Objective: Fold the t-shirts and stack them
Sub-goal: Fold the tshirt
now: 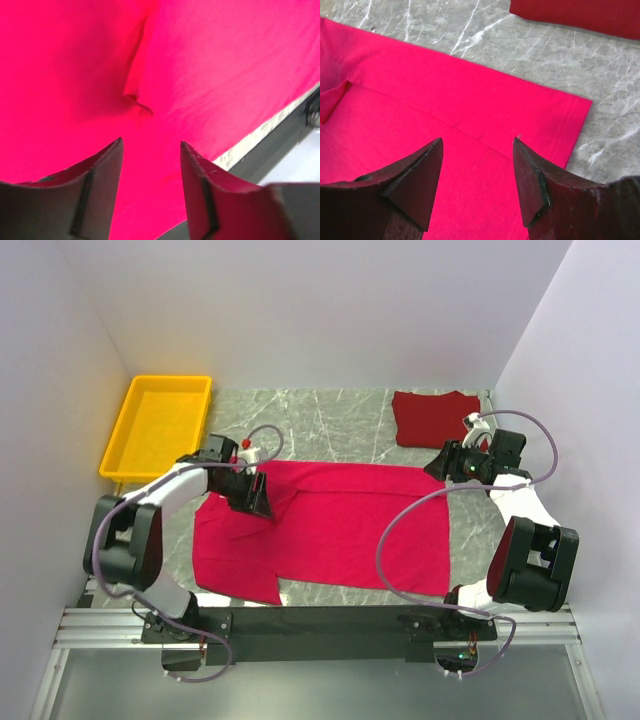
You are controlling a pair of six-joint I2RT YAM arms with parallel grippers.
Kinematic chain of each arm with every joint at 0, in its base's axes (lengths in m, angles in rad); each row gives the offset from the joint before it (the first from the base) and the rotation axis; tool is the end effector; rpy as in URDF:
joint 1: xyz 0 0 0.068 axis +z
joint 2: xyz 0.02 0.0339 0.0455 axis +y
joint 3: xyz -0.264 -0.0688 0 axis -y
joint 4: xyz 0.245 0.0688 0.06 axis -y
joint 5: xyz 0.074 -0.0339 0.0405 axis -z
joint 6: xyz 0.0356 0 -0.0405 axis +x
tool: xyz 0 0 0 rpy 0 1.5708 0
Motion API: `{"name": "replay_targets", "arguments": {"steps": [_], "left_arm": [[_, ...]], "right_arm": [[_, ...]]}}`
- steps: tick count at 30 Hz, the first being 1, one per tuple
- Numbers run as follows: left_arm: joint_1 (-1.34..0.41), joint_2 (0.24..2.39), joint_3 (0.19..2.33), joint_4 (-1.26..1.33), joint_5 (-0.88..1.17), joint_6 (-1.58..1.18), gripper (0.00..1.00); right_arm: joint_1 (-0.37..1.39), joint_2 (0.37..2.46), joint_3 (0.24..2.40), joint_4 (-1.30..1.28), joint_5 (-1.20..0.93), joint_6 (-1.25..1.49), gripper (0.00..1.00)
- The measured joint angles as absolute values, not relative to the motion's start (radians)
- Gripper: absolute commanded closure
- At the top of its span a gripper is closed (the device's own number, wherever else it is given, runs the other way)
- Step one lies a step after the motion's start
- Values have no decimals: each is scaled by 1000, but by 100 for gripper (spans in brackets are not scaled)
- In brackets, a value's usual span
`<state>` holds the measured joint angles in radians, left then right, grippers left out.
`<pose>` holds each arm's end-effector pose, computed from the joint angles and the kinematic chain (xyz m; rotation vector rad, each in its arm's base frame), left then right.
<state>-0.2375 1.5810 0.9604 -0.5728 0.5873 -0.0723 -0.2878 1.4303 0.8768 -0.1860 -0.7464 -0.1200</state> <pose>0.2822 -0.0886 0.1875 0.3818 2.7040 -0.8949 0.2916 -0.0611 0.2297 -0.1874 2.1432 0.6234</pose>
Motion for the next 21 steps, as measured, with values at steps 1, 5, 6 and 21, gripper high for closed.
{"name": "replay_targets", "arguments": {"steps": [1, 5, 6, 21], "left_arm": [[-237, 1557, 962, -571, 577, -76, 43], [-237, 1476, 993, -535, 530, -114, 41], [-238, 1478, 1007, -526, 526, -120, 41], [-258, 1711, 1066, -454, 550, -190, 53]], "right_arm": [[-288, 1430, 877, -186, -747, -120, 35], [-288, 1430, 877, -184, -747, -119, 35], [-288, 1430, 877, -183, -748, -119, 35], [-288, 1427, 876, -183, -748, -120, 35]]}}
